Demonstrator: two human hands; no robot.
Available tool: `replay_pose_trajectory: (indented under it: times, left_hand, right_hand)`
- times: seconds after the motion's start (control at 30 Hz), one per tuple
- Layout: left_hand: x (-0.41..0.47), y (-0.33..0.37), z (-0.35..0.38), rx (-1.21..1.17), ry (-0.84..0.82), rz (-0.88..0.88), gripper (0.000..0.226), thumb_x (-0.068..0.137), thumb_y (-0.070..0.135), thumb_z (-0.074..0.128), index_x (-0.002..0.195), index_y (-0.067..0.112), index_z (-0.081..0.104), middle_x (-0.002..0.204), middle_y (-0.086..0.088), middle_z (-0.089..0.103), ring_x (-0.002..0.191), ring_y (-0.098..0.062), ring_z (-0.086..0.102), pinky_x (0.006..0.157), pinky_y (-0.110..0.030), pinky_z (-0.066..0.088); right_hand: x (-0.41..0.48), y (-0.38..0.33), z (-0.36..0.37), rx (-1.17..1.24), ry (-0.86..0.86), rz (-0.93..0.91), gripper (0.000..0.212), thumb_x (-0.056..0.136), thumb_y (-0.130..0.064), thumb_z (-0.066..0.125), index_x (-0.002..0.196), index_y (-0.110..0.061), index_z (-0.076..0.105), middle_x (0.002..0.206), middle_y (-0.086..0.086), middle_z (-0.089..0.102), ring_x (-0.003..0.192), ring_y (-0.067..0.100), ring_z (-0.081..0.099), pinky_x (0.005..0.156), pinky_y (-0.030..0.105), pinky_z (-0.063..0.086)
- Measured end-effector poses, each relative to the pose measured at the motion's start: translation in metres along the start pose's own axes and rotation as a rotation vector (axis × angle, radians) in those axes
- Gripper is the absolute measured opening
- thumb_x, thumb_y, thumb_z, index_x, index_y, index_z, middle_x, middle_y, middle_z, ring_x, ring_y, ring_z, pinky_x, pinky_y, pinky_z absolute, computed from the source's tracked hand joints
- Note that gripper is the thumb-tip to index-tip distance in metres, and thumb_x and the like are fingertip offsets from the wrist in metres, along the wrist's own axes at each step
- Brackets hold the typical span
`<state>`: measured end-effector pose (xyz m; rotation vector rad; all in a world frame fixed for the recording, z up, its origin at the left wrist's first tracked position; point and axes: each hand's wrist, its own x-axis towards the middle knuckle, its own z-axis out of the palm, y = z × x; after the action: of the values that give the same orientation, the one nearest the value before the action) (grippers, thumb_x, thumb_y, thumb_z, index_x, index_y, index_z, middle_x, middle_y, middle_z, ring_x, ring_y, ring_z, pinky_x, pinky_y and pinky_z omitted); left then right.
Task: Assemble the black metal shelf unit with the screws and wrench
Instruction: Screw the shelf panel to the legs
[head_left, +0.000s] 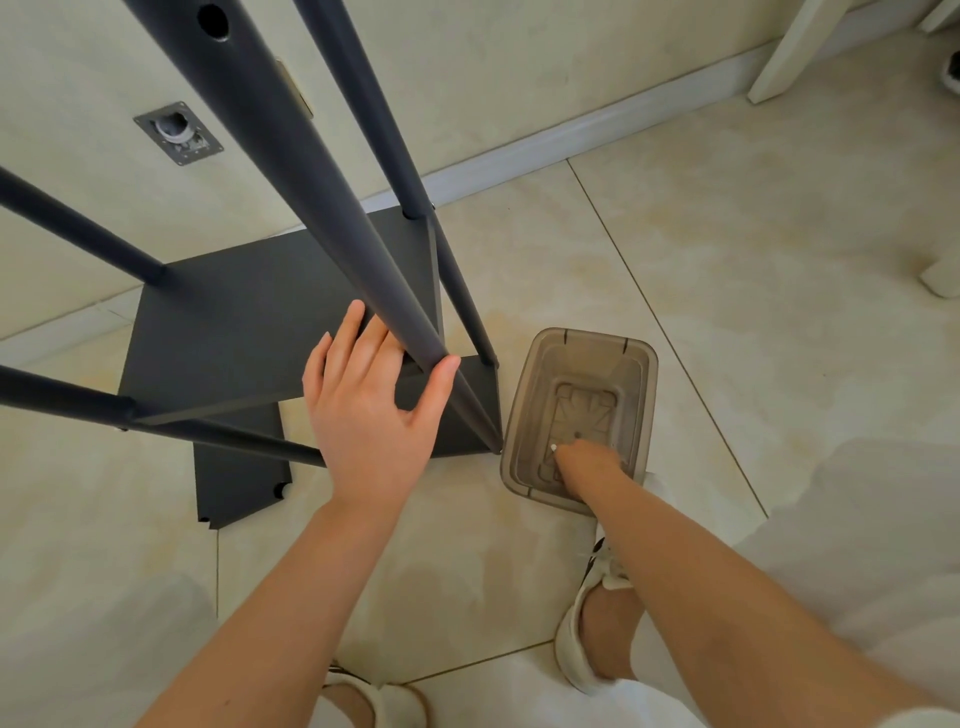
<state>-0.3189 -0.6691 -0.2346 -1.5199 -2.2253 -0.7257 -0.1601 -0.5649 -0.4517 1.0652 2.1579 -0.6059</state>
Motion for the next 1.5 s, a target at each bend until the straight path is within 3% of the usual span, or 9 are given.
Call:
replay_pose_trajectory:
  times: [0.2,0.33,0.47,0.57,0.8,0.97,1.17,1.37,1.5]
  left_hand:
    - [0.001,-0.001,0.000,0.006,-0.009,0.002,0.048,0.097,0.048,0.057,0.117,0.007,0.072,0.126,-0.010,0.069,0.130,-0.031,0.058,0.112,-0.052,0.039]
    - [0.001,-0.001,0.000,0.003,-0.023,-0.002,0.046,0.096,0.047,0.058,0.114,0.007,0.072,0.126,-0.010,0.070,0.130,-0.031,0.058,0.111,-0.055,0.039]
    - [0.000,-0.001,-0.001,-0.002,-0.027,-0.003,0.046,0.096,0.048,0.058,0.113,0.008,0.072,0.126,-0.009,0.069,0.131,-0.030,0.057,0.113,-0.053,0.038]
    - [0.001,-0.002,-0.002,-0.006,-0.034,-0.006,0.046,0.097,0.048,0.057,0.113,0.008,0.072,0.126,-0.008,0.069,0.131,-0.030,0.057,0.114,-0.052,0.037]
    - [0.001,0.000,-0.003,-0.015,-0.035,-0.019,0.048,0.096,0.048,0.057,0.114,0.006,0.073,0.126,-0.010,0.069,0.130,-0.031,0.057,0.114,-0.052,0.037]
    - [0.001,0.001,-0.002,-0.016,-0.028,-0.024,0.047,0.095,0.047,0.058,0.114,0.006,0.073,0.126,-0.010,0.069,0.129,-0.031,0.058,0.113,-0.053,0.038]
    - [0.002,0.001,-0.002,-0.016,-0.034,-0.022,0.047,0.095,0.048,0.058,0.114,0.007,0.073,0.124,-0.010,0.070,0.128,-0.032,0.059,0.112,-0.054,0.039]
    - [0.002,0.004,-0.008,-0.026,-0.061,-0.022,0.043,0.094,0.044,0.062,0.112,0.006,0.073,0.123,-0.009,0.071,0.129,-0.031,0.059,0.111,-0.055,0.040]
    - [0.006,0.008,-0.015,-0.042,-0.108,-0.063,0.039,0.091,0.038,0.071,0.113,0.006,0.074,0.125,-0.010,0.070,0.129,-0.034,0.058,0.111,-0.058,0.041]
  right_hand:
    - [0.005,0.007,-0.004,0.317,0.015,0.062,0.036,0.097,-0.038,0.049,0.113,-0.008,0.061,0.096,0.008,0.058,0.081,0.024,0.055,0.067,0.029,0.044]
    - [0.008,0.008,-0.005,0.435,0.023,0.098,0.036,0.101,-0.038,0.041,0.099,-0.008,0.060,0.094,0.011,0.057,0.079,0.024,0.054,0.067,0.030,0.042]
    - [0.009,0.006,-0.004,0.402,-0.016,0.110,0.027,0.101,-0.022,0.048,0.111,0.000,0.060,0.107,0.017,0.063,0.082,0.025,0.052,0.059,0.028,0.040]
    - [0.007,0.005,-0.003,0.391,-0.033,0.116,0.024,0.099,-0.014,0.049,0.114,0.001,0.061,0.093,0.012,0.055,0.080,0.024,0.051,0.048,0.026,0.030]
    - [0.014,0.007,-0.007,0.500,0.021,0.134,0.024,0.098,-0.014,0.052,0.107,0.001,0.068,0.107,0.018,0.067,0.084,0.025,0.053,0.073,0.031,0.046]
    - [0.014,0.003,-0.006,0.581,0.055,0.129,0.012,0.092,-0.015,0.055,0.086,-0.007,0.060,0.071,0.006,0.053,0.071,0.022,0.053,0.058,0.025,0.041]
    - [0.015,-0.002,0.000,0.618,0.114,0.117,0.019,0.098,-0.018,0.054,0.098,-0.003,0.065,0.085,0.011,0.058,0.079,0.026,0.057,0.066,0.030,0.045]
    - [0.015,-0.004,-0.011,1.215,0.155,0.205,0.013,0.092,0.000,0.057,0.087,-0.001,0.068,0.077,0.021,0.069,0.069,0.030,0.066,0.076,0.045,0.059]
    - [-0.009,-0.003,-0.029,1.541,0.159,0.186,0.011,0.095,-0.003,0.060,0.099,0.005,0.067,0.080,0.017,0.072,0.070,0.024,0.070,0.073,0.036,0.062]
